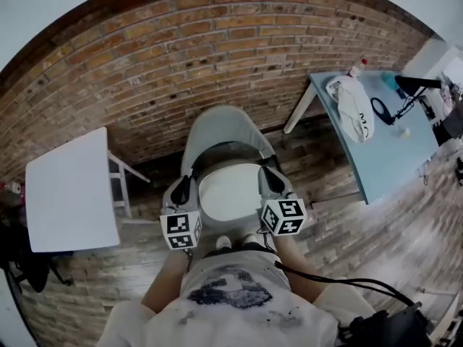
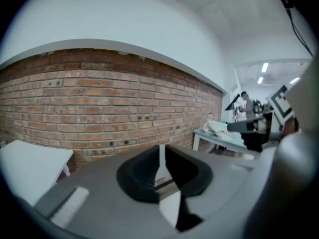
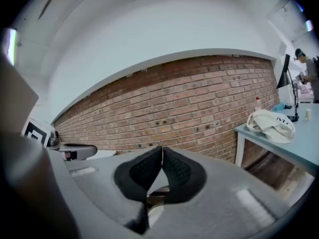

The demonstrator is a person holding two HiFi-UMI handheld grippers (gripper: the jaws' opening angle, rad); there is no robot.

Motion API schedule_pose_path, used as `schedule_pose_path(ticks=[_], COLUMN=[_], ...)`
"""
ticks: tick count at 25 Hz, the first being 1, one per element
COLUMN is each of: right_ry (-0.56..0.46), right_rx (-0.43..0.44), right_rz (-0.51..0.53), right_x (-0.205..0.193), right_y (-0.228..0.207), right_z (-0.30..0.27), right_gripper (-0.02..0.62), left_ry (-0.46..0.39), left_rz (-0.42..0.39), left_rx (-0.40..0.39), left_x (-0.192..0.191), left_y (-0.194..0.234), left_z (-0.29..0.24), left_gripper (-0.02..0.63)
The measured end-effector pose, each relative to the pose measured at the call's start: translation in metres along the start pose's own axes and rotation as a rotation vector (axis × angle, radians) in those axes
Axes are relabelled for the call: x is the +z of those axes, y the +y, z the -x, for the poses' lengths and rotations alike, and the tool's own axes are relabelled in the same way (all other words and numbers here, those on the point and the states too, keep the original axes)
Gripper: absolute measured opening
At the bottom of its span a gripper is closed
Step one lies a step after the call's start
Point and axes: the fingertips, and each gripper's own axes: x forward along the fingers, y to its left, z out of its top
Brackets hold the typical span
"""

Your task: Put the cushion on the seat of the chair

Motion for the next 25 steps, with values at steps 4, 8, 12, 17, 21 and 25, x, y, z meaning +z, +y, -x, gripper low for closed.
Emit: schedule_pose_path(ticks=[4, 8, 12, 17, 21, 25], right_ry=[-0.024, -0.042, -0.036, -0.023, -0.020, -0.011], right_rx=[0.019, 0.055, 0.070, 0.075, 0.078, 0.086], right_rz=[0.012, 0.013, 0.032, 0.045, 0.046, 0.033], right_x=[0.019, 0.026, 0.029, 0.031, 0.031, 0.028], right_y=[0.009, 0.022, 0.027, 0.026, 0.025, 0.025], right_z=[0.010, 0.015, 0.019, 0.021, 0.021, 0.019], right_gripper=[0.002, 0.000, -0.002, -0.003, -0.003, -0.003], left_ry=[-0.032, -0.042, -0.071, -0.083, -0.077, -0.067], left_rz=[0.008, 0.040, 0.018, 0.009, 0.012, 0.015], left_rx=[-0.005, -0.014, -0.014, -0.005, 0.000, -0.007], left_x=[0.020, 0.029, 0.039, 0.045, 0.043, 0.040], left_y=[-0.005, -0.003, -0.009, -0.012, -0.012, -0.014], left_z=[0.011, 0.015, 0.017, 0.017, 0.017, 0.014], left_gripper=[0.015, -0.009, -0.009, -0.009, -0.009, -0.009])
